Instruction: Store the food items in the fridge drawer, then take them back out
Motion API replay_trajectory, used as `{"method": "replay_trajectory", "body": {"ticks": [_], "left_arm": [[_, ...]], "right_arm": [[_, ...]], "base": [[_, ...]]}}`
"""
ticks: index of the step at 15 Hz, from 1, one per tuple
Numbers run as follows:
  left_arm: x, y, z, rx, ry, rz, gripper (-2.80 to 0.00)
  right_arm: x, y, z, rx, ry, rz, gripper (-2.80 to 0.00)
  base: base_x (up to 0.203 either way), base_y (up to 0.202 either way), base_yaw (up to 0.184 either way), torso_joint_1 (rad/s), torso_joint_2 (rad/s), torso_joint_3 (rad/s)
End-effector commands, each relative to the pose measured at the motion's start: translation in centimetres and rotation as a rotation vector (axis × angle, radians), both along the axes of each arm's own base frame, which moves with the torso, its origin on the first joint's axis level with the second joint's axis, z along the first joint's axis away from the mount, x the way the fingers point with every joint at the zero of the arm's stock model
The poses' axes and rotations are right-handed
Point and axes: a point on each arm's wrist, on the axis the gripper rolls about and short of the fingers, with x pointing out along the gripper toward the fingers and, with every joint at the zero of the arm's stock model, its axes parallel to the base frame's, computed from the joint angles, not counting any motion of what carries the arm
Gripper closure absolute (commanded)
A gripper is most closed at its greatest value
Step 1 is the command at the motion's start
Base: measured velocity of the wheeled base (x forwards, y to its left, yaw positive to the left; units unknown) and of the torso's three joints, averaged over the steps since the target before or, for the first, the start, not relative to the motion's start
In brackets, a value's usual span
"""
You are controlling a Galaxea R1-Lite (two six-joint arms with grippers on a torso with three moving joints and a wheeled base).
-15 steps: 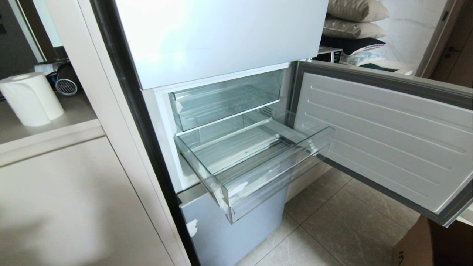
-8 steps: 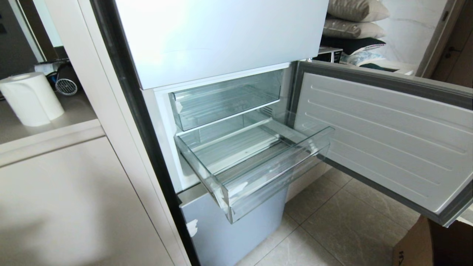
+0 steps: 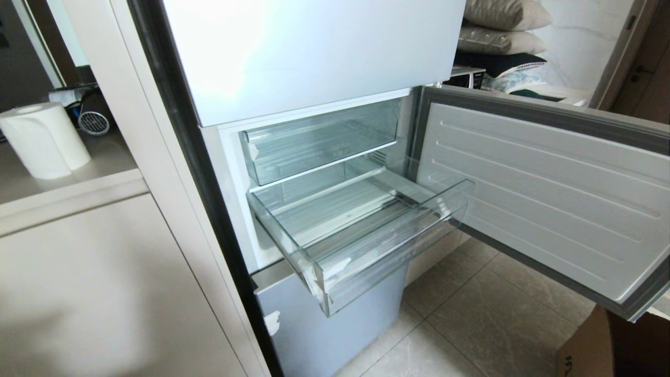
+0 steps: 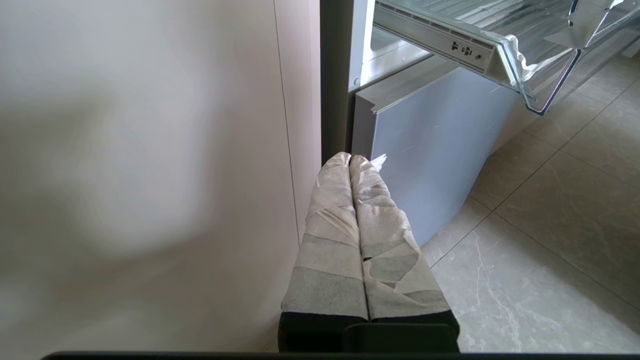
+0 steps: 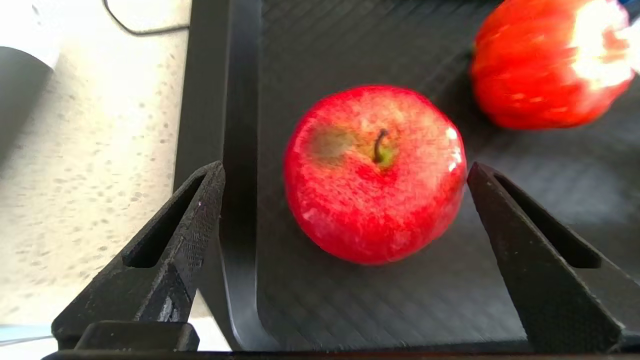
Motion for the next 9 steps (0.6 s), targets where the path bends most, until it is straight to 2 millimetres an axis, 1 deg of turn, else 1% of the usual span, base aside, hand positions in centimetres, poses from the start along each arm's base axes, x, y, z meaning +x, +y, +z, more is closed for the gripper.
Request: {"method": "replay_trajectory", "body": {"ticks": [1,4,7,9], "left_arm": [[0.01,0.0,-0.01,0.0,0.002,0.001,0.0],[0.01,0.0,-0.01,0.0,0.002,0.001,0.0],[0.01,0.0,-0.01,0.0,0.002,0.001,0.0],[0.01,0.0,-0.01,0.0,0.002,0.001,0.0]], "right_arm": [[0.46,-0.45,-1.23,0.023,0.012,0.005,-2.8],[0.52,-0.67,-1.81,0.036,0.017,0.003,-2.8],[0.58,-0.9,-1.81,0.031,0.013,-0.001,-2.8],[0.68,-1.4,-1.85,0.024,0.01,-0.006,-2.8]], "base": [[0.0,0.0,0.0,0.0,0.0,0.0],[0.0,0.0,0.0,0.0,0.0,0.0],[0.0,0.0,0.0,0.0,0.0,0.0],[0.0,0.0,0.0,0.0,0.0,0.0]]}}
